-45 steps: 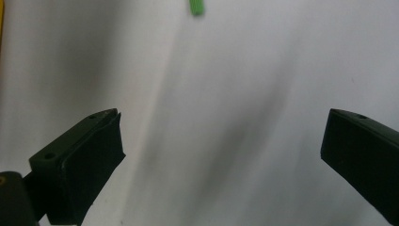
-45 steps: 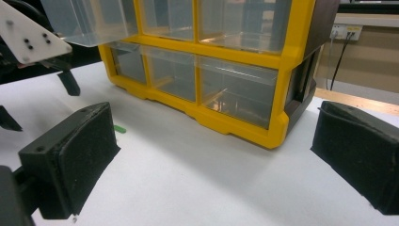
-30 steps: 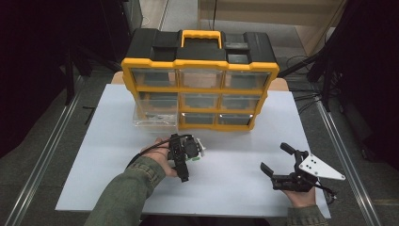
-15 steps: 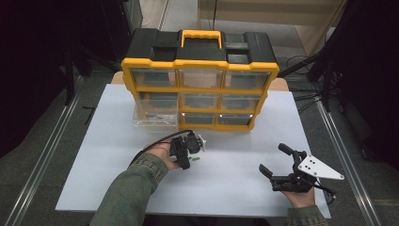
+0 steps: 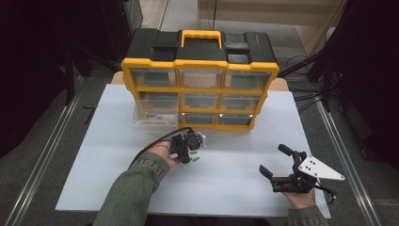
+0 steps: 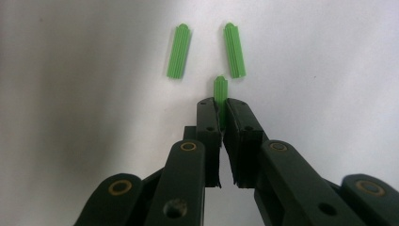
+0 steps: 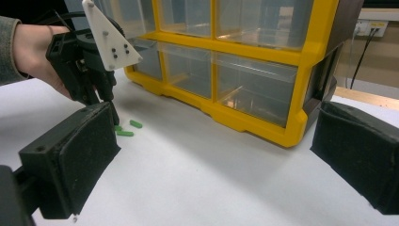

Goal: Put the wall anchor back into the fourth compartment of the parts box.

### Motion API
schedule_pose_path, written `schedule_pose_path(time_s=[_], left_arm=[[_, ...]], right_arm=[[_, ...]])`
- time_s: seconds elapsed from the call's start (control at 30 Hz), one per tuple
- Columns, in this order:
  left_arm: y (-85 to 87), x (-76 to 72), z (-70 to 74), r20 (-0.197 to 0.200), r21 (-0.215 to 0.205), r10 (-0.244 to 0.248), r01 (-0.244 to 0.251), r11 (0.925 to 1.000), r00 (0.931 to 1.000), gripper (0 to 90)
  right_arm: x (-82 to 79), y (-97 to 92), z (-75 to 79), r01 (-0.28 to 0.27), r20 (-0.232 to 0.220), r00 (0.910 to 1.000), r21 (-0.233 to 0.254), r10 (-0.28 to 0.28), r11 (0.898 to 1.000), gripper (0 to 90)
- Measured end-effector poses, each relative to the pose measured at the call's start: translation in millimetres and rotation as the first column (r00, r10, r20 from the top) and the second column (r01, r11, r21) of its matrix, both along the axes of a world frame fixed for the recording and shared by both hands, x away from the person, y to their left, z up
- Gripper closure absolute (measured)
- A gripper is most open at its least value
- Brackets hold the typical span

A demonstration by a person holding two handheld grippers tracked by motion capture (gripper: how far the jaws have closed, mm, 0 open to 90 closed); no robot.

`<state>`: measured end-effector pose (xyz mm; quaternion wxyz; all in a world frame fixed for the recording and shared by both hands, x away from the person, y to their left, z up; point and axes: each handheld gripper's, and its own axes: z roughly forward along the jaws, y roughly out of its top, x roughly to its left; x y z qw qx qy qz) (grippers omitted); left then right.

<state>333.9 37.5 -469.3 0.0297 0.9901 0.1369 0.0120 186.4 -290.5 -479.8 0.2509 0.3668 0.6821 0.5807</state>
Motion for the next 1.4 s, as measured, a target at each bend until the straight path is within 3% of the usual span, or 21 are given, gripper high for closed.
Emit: schedule_pose_path(time_s=[0.2,0.27,0.37,0.5,0.57,0.63,0.7,0.9,1.03,1.13,1.27,1.3,1.33,1.4], left_arm=[[0.3,-4.6,3.1,0.003,0.013,-0.011,0.010,0.9999,0.9999,84.6],[-0.9,-13.9,6.3,0.012,0.035,-0.054,0.054,0.9979,0.9985,84.5],[-0.5,-23.6,10.7,-0.011,0.052,-0.055,0.055,0.9971,0.9984,84.6],[2.6,-27.8,17.6,-0.020,0.040,-0.054,0.055,0.9977,0.9983,84.5],[5.0,-30.1,29.3,-0.013,0.025,-0.083,0.084,0.9962,0.9964,84.5],[5.4,-32.5,33.3,-0.018,0.016,-0.071,0.071,0.9974,0.9974,84.5],[5.9,-34.5,47.4,-0.002,0.010,-0.094,0.094,0.9955,0.9955,84.5],[6.7,-39.6,80.5,0.020,0.002,-0.096,0.096,0.9954,0.9952,84.5],[8.6,-40.1,110.8,0.039,0.000,-0.107,0.107,0.9942,0.9935,84.4],[13.0,-36.7,134.3,0.050,-0.026,-0.098,0.099,0.9947,0.9940,84.4],[21.7,-27.4,163.9,0.066,-0.015,-0.079,0.080,0.9967,0.9947,84.4],[21.7,-27.4,163.9,0.066,-0.015,-0.079,0.080,0.9967,0.9947,84.5],[25.3,-22.0,177.4,0.086,-0.011,-0.068,0.069,0.9975,0.9939,84.4],[27.7,-17.0,190.7,0.113,-0.011,-0.061,0.062,0.9980,0.9918,84.4]], right_arm=[[0.1,-0.5,0.1,0.000,0.000,1.0000,-0.001,0.000,1.000,0.9],[-0.2,-0.6,0.2,0.000,0.001,1.0000,-0.001,0.000,1.000,0.9],[0.1,-0.9,0.1,0.005,-0.003,1.0000,-0.005,-0.005,1.000,0.9],[-0.6,-0.4,0.0,0.001,0.000,1.0000,-0.005,-0.001,1.000,1.1],[-0.7,-0.3,-0.1,0.000,-0.002,1.0000,-0.008,0.000,1.000,1.1],[-0.7,-0.3,-0.1,0.001,-0.004,1.0000,-0.008,-0.001,1.000,1.1],[-0.5,-0.4,-0.2,0.002,-0.006,1.0000,-0.009,-0.002,1.000,1.1],[-0.8,-0.6,0.1,0.004,-0.007,1.0000,-0.004,-0.004,1.000,1.1],[-0.3,-0.5,0.2,0.001,-0.003,1.0000,-0.004,-0.001,1.000,1.2],[-0.6,0.7,-0.6,-0.004,-0.006,1.0000,-0.010,0.003,1.000,1.1],[-0.7,1.7,-0.9,-0.007,-0.006,1.0000,-0.015,0.007,1.000,1.2],[-0.4,1.6,-1.0,-0.007,-0.007,0.9999,-0.015,0.007,1.000,1.1],[-0.2,1.5,-1.1,-0.006,-0.008,1.0000,-0.018,0.006,1.000,1.2],[-0.1,1.6,-1.1,-0.008,-0.009,0.9999,-0.017,0.007,1.000,1.2]])
